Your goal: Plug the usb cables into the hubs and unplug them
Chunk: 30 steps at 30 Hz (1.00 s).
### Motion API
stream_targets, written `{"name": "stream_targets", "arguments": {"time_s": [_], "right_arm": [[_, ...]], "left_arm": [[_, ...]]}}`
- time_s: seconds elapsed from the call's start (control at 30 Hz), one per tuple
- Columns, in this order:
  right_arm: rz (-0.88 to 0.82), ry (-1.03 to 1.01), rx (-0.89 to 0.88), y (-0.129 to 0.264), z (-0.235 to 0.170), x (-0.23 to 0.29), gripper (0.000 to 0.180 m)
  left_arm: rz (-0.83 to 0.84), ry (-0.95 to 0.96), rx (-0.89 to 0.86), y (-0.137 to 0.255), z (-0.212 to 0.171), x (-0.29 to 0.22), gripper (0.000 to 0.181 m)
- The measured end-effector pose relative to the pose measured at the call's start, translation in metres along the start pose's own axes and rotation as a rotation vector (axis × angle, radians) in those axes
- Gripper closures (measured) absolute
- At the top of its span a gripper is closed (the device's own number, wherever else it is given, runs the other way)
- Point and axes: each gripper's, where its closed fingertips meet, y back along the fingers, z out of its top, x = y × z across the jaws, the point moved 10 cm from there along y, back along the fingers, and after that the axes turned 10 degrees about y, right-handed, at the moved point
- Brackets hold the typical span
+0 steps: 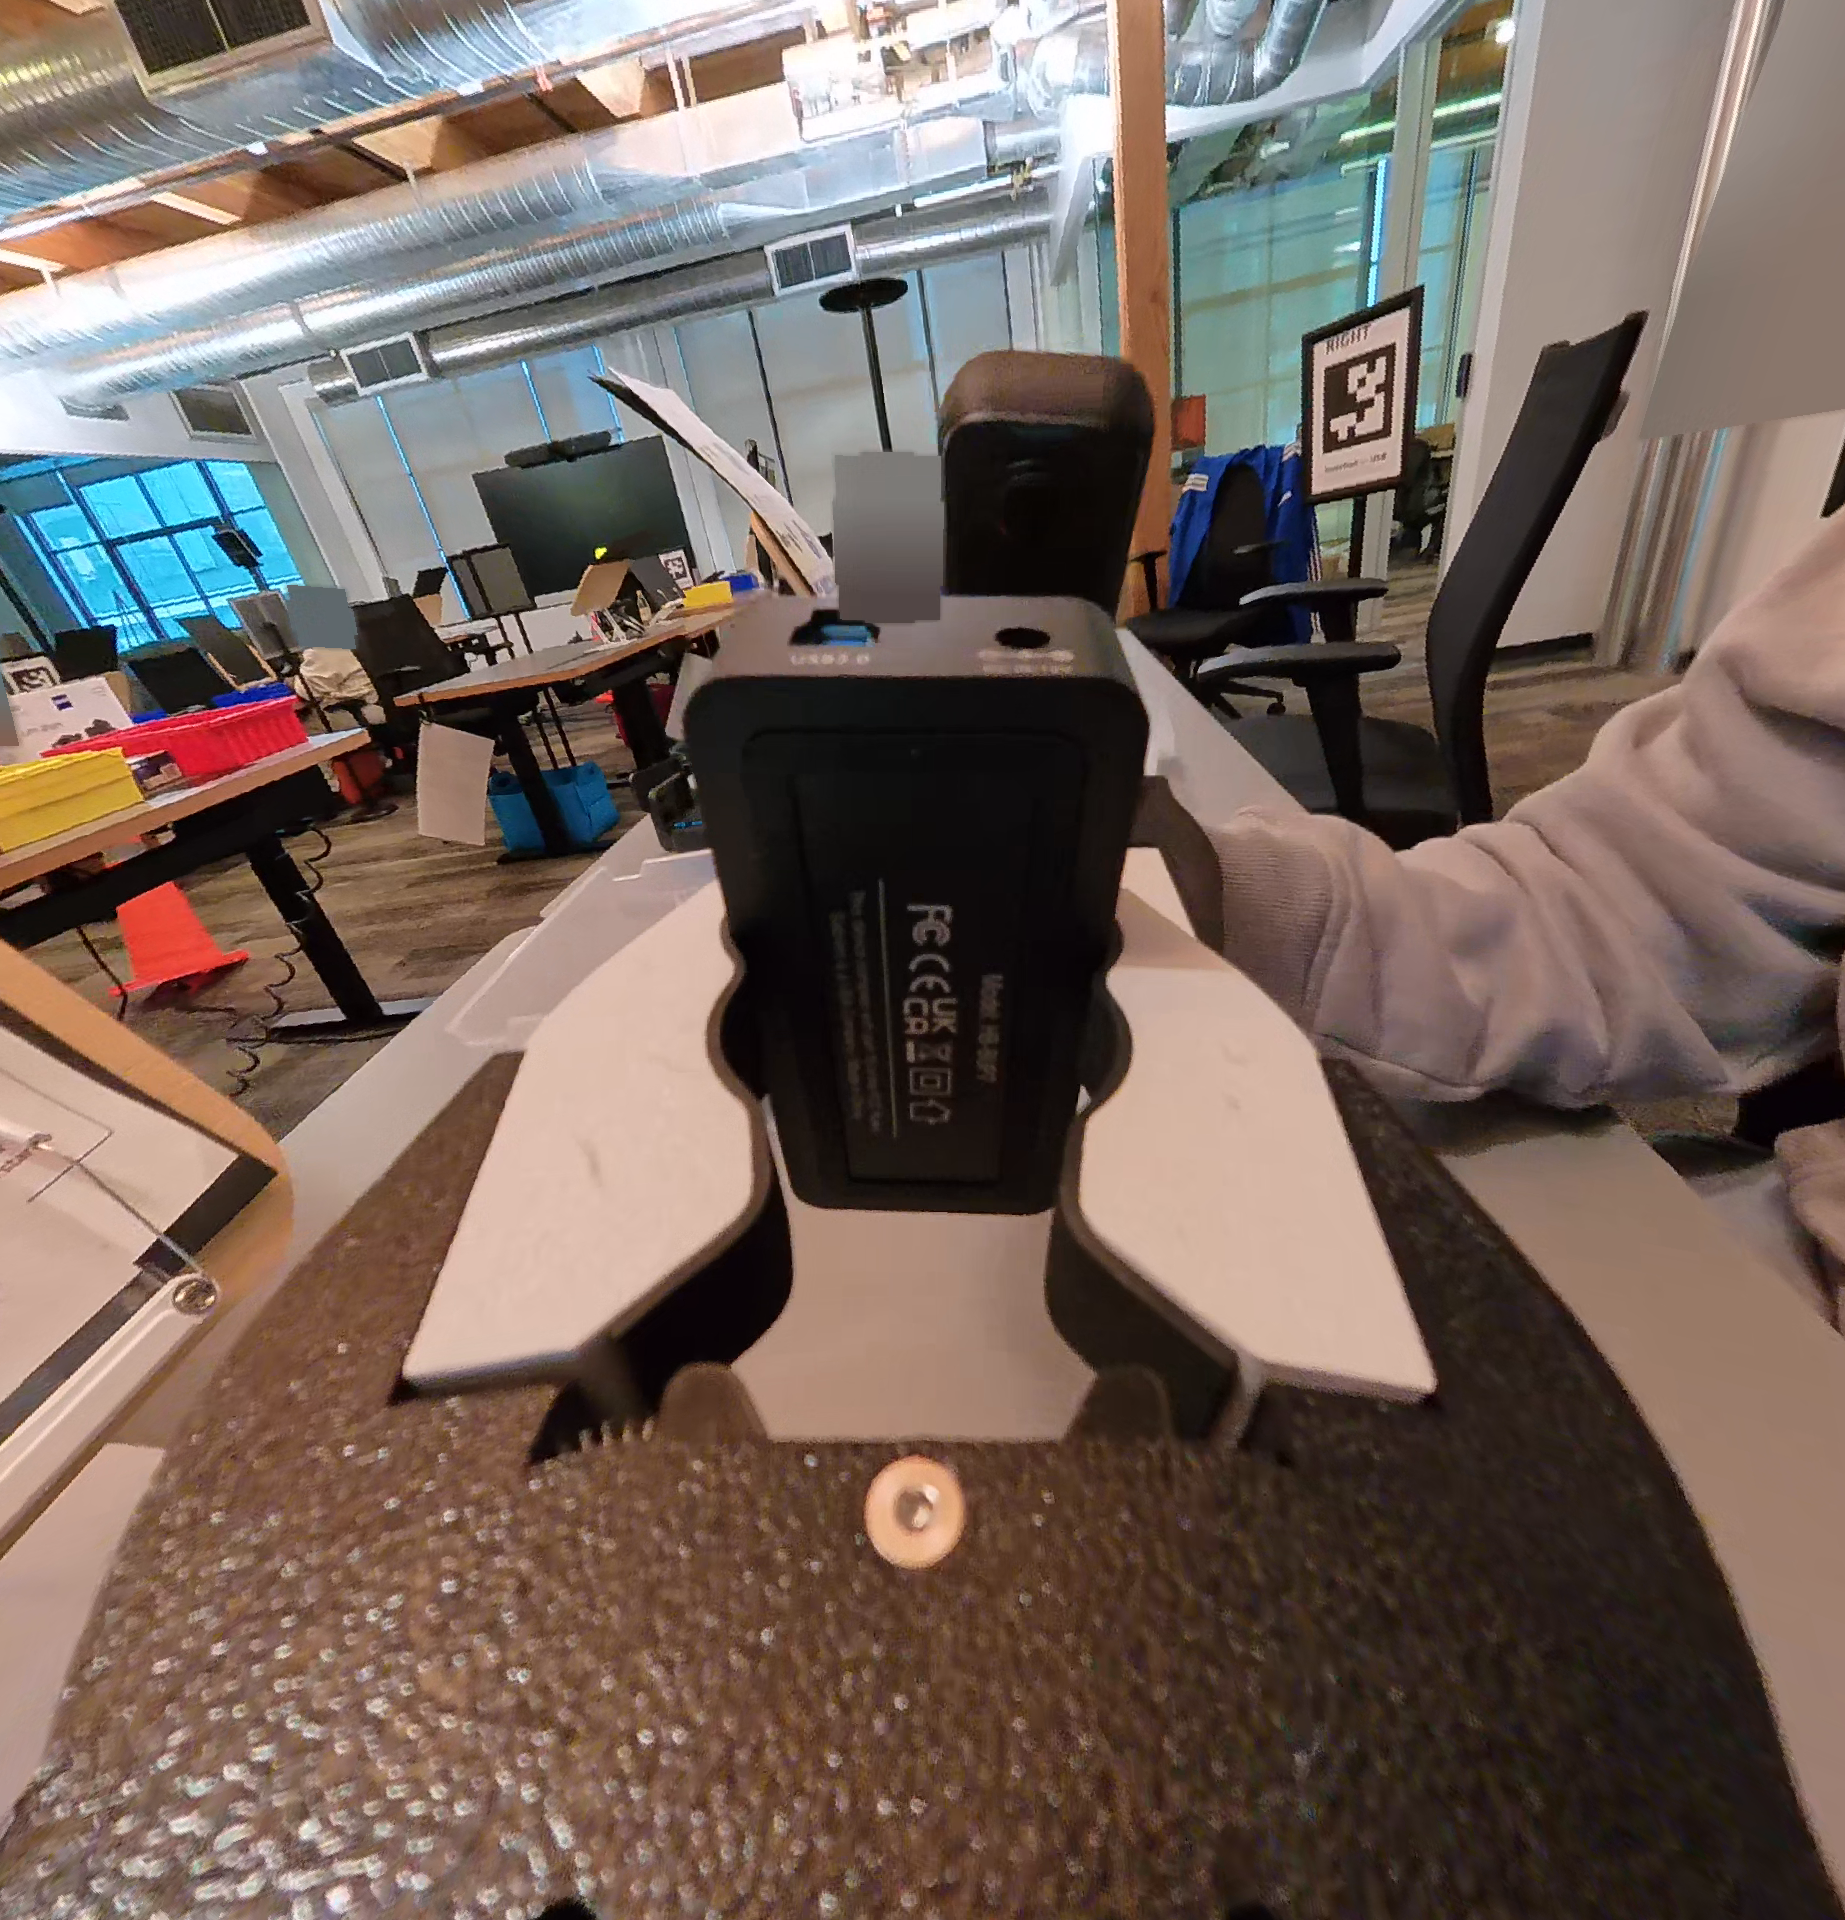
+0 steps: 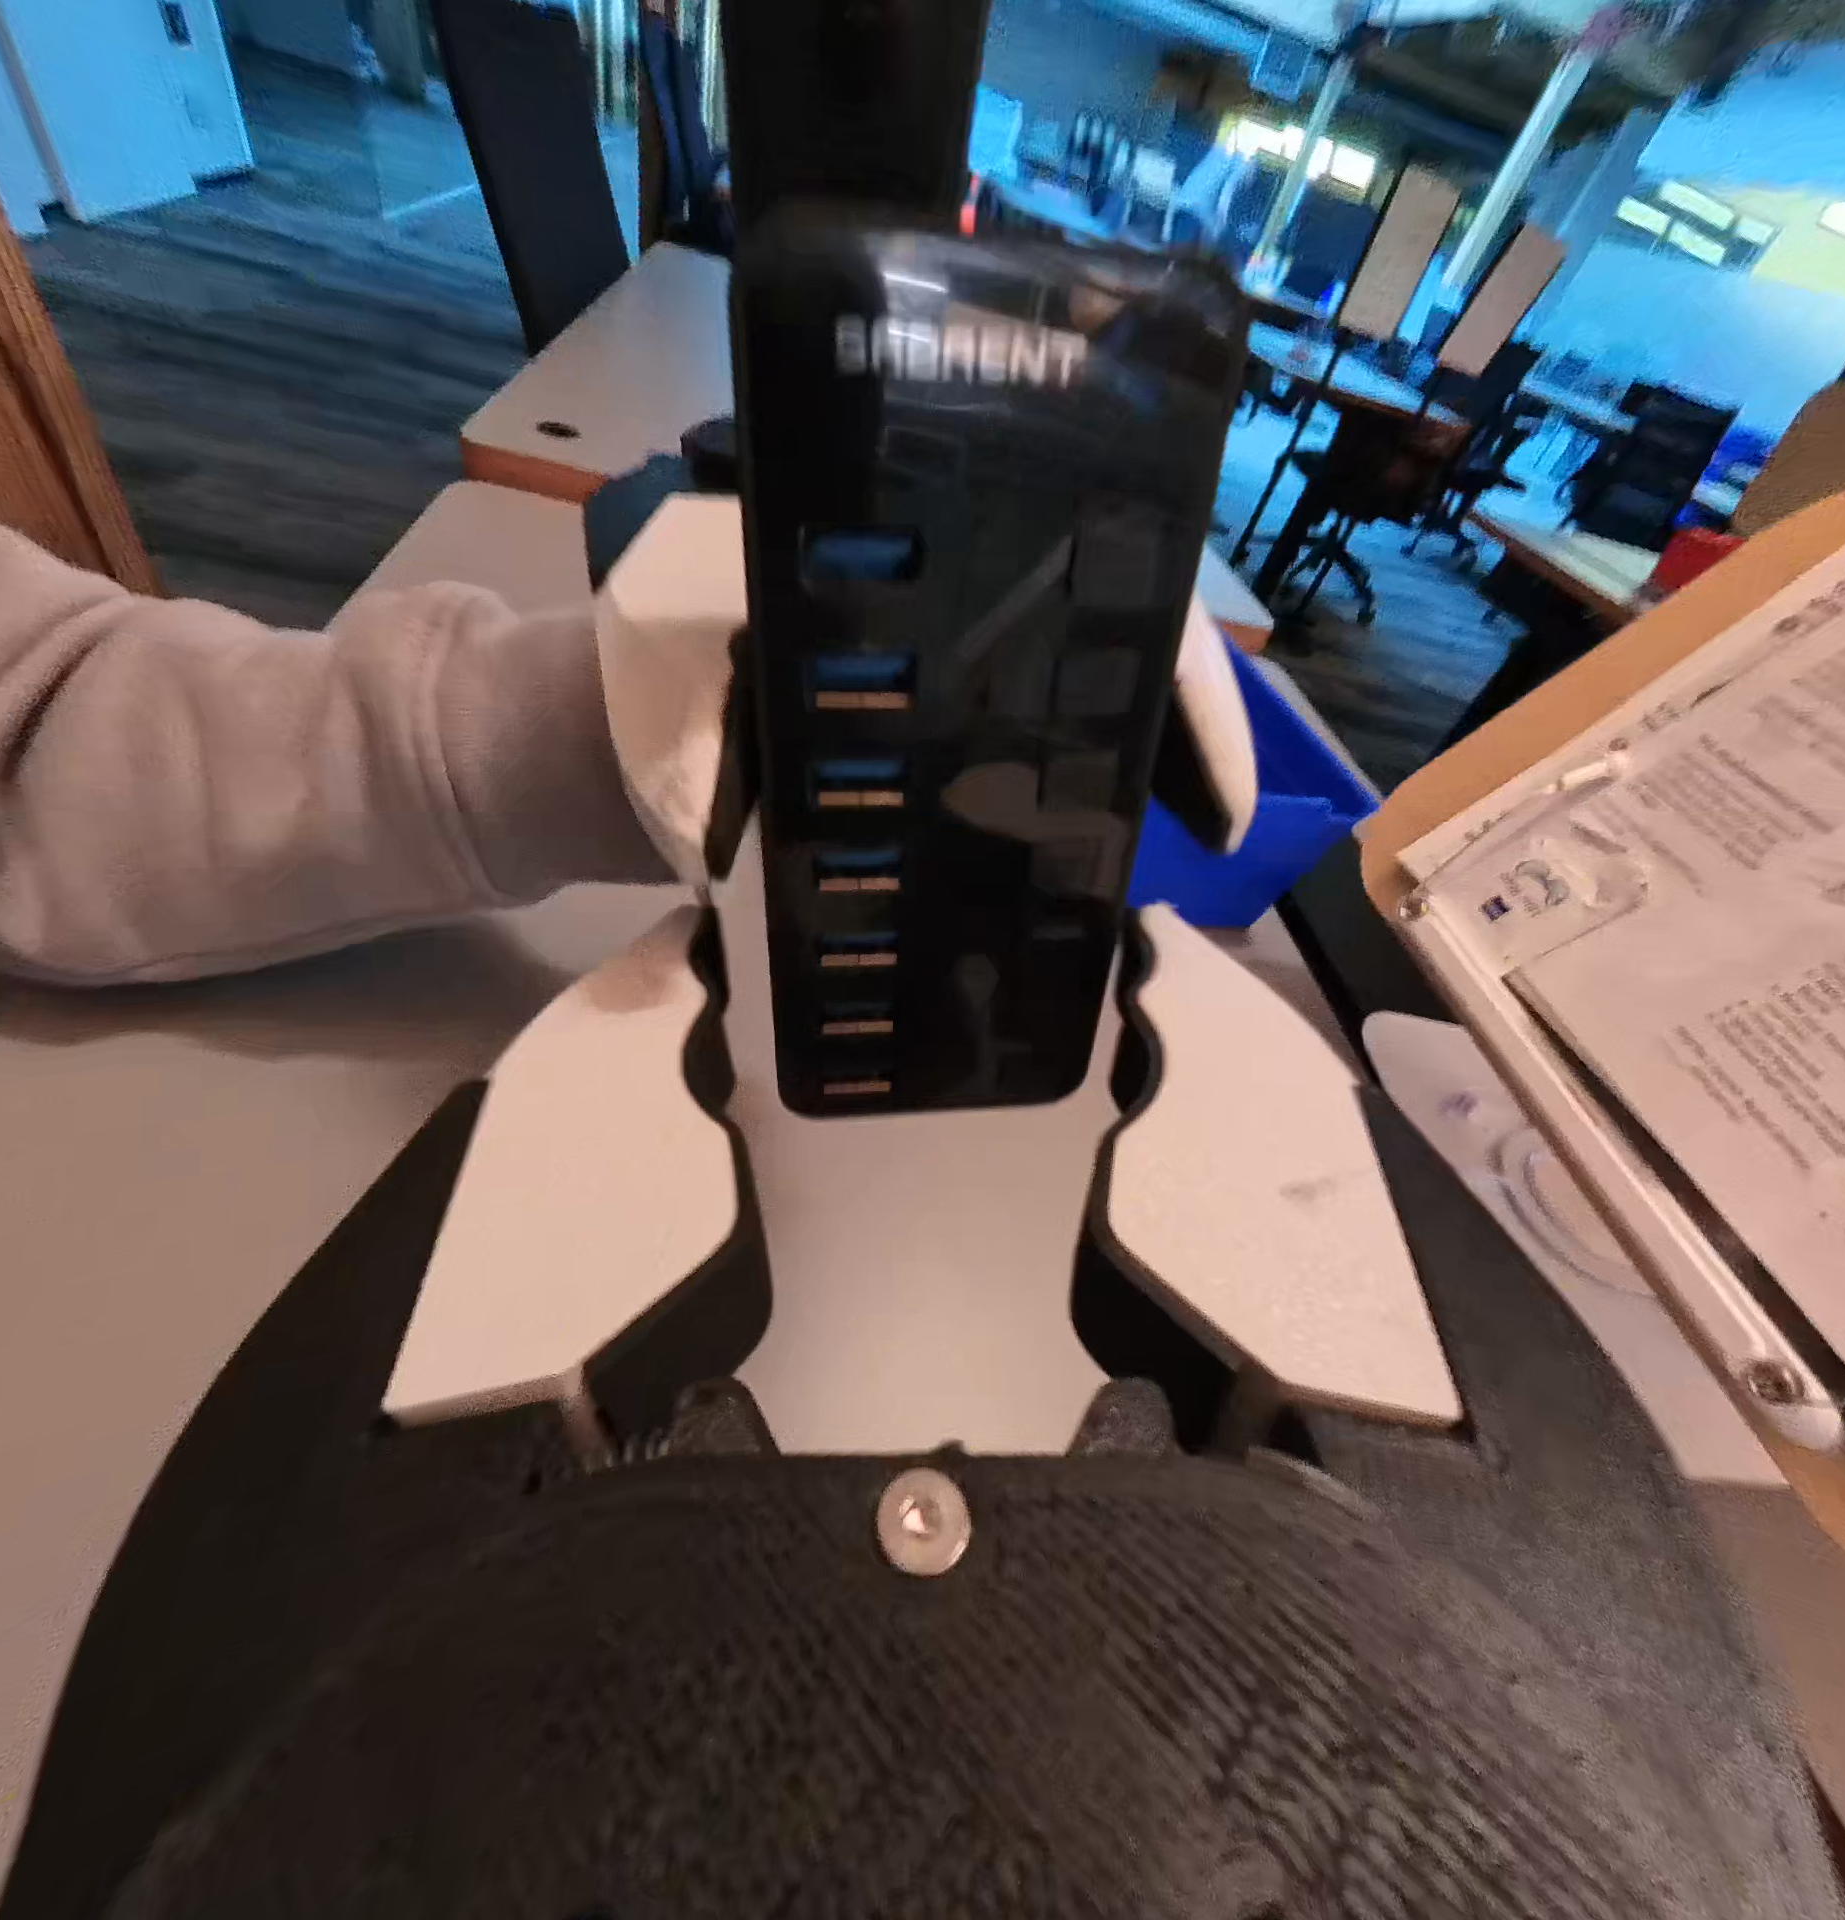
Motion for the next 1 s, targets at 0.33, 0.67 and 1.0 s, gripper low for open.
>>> {"name": "stream_targets", "arguments": {"time_s": [0.33, 0.67, 1.0], "right_arm": [[-0.135, 0.150, 0.145, 0.012, -0.004, -0.008, 0.119], [-0.647, 0.759, 0.591, 0.029, 0.002, -0.012, 0.120], [-0.569, 0.721, 0.505, 0.022, 0.000, -0.008, 0.120]], "left_arm": [[0.131, -0.026, 0.094, -0.010, -0.002, 0.000, 0.117], [0.448, 0.203, 0.180, -0.015, 0.021, -0.002, 0.109], [0.377, 0.421, 0.130, -0.002, 0.014, 0.010, 0.154]]}}
